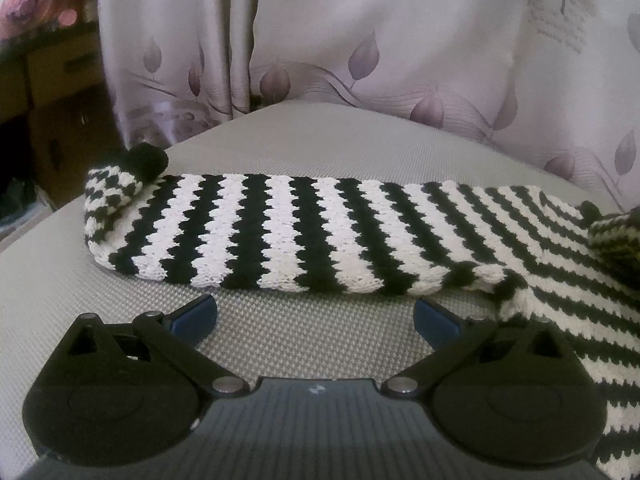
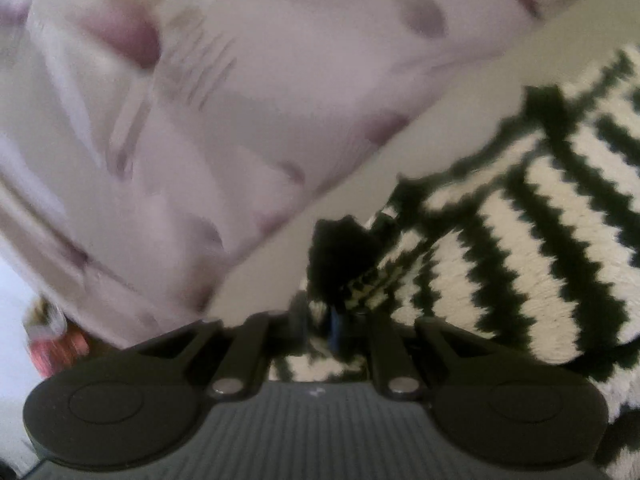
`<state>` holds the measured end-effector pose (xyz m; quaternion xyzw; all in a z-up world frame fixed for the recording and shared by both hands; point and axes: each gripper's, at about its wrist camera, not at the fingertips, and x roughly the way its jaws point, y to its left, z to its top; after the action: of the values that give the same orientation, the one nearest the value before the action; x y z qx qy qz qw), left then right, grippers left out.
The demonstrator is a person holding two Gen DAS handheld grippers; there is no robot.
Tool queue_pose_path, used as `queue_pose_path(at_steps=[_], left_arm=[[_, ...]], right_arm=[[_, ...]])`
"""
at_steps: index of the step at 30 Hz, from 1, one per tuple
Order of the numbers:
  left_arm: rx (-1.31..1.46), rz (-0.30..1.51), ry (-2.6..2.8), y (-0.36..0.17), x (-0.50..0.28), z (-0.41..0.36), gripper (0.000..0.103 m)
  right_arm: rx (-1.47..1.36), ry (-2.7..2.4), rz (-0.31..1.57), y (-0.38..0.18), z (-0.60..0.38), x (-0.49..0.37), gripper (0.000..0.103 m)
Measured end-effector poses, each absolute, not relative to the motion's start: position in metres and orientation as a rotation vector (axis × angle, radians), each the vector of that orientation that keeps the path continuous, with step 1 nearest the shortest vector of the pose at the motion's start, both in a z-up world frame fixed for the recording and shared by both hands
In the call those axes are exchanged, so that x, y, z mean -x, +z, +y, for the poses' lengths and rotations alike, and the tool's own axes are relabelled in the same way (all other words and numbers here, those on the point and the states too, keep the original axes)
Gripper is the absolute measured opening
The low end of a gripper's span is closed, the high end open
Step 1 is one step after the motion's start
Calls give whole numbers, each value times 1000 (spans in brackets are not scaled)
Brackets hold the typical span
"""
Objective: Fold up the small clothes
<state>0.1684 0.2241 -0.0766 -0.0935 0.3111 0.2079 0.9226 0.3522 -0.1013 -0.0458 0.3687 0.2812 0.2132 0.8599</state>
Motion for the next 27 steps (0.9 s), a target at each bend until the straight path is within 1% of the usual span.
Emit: queue_pose_path(at_steps=[1,2,4,5,6,7,9,10,14,18,21,24,27], left_arm=[[189,638,428,-76,-169,224,103],[187,636,429,-76,-168,223,103],[187,633,430,-76,-168,224,103],[187,632,432,-76,-168,224,103],[187,631,434,-76,-168,224,103],[188,631,434,-76,-167,224,103],[191,633,438,-76,-167,224,103],[194,635,437,-76,-167,225,103],[210,639,418,-76,-168,228,103],[282,604,323,-71,-155,238,99],[360,552,346,-64,-133,261,99],[436,494,405,-53,-102,302,99],[463,494,468,-43,-90,346,97]], right_arm=[[-725,457,604,-46,-94,-354,12],[-665,466,622,-48,-86,-356,17],[-545,491,637,-46,-73,-355,31],[-491,514,648,-47,-67,-352,53],[-426,530,655,-45,-58,-351,79],[-330,533,639,-41,-50,-343,86],[-183,522,557,-33,-43,-323,88],[-163,515,520,-29,-45,-315,88],[-356,607,457,-16,-88,-284,88],[-404,631,455,-16,-128,-238,88],[-376,641,466,-21,-156,-196,88],[-346,615,472,-26,-188,-154,88],[-370,546,481,-31,-220,-123,88]])
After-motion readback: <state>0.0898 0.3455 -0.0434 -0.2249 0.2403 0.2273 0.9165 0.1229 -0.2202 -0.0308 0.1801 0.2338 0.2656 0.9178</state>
